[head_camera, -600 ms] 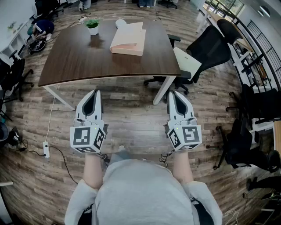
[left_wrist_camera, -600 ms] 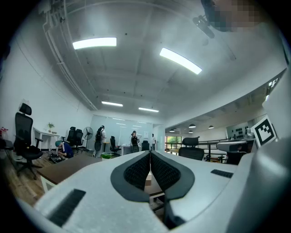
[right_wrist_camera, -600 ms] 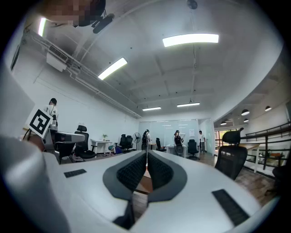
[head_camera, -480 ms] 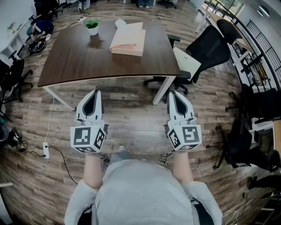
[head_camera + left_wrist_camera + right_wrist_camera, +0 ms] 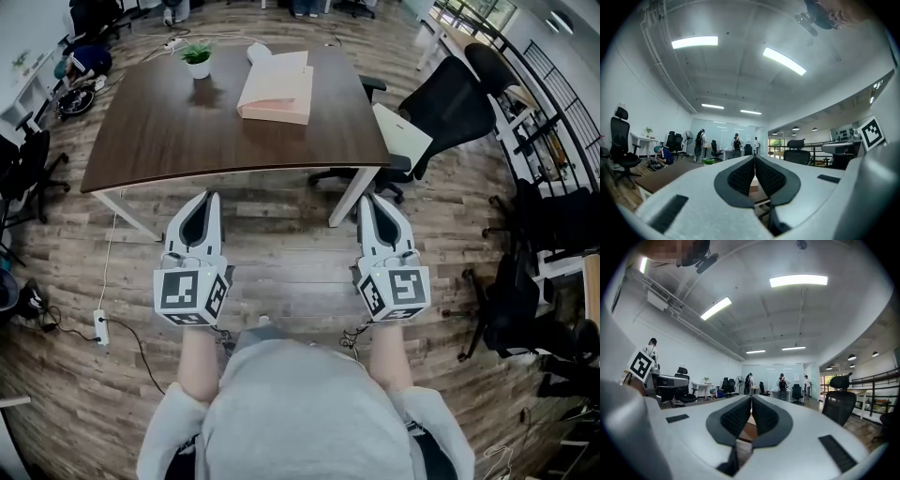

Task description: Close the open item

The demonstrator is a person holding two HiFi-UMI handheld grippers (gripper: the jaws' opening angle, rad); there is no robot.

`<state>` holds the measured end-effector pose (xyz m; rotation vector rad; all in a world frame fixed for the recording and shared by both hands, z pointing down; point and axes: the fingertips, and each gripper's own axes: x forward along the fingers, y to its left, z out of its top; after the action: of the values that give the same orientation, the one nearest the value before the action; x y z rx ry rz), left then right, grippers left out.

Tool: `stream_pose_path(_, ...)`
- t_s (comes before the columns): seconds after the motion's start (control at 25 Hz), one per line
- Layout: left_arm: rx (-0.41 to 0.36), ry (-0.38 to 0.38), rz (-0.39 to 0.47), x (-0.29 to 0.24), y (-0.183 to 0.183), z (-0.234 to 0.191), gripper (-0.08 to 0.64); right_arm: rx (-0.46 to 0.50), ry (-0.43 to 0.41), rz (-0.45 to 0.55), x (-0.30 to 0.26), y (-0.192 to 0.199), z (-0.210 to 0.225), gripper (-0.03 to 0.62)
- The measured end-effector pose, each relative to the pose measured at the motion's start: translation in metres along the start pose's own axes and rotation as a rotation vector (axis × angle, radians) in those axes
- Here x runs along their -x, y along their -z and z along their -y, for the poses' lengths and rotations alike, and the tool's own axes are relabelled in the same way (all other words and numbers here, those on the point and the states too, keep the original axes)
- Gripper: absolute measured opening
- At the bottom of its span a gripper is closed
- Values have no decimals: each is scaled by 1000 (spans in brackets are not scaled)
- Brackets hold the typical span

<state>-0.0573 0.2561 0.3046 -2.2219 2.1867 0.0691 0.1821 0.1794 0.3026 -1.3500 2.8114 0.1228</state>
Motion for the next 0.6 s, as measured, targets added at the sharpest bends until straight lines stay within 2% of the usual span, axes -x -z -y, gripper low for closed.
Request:
stream_pose_path(0.48, -35, 50, 8, -23, 0, -40, 11, -35, 63, 31, -34, 6, -18, 14)
stream_pose_path(0.6, -18, 64, 15, -30, 0, -47, 11, -27, 69, 26, -41, 7, -21, 14)
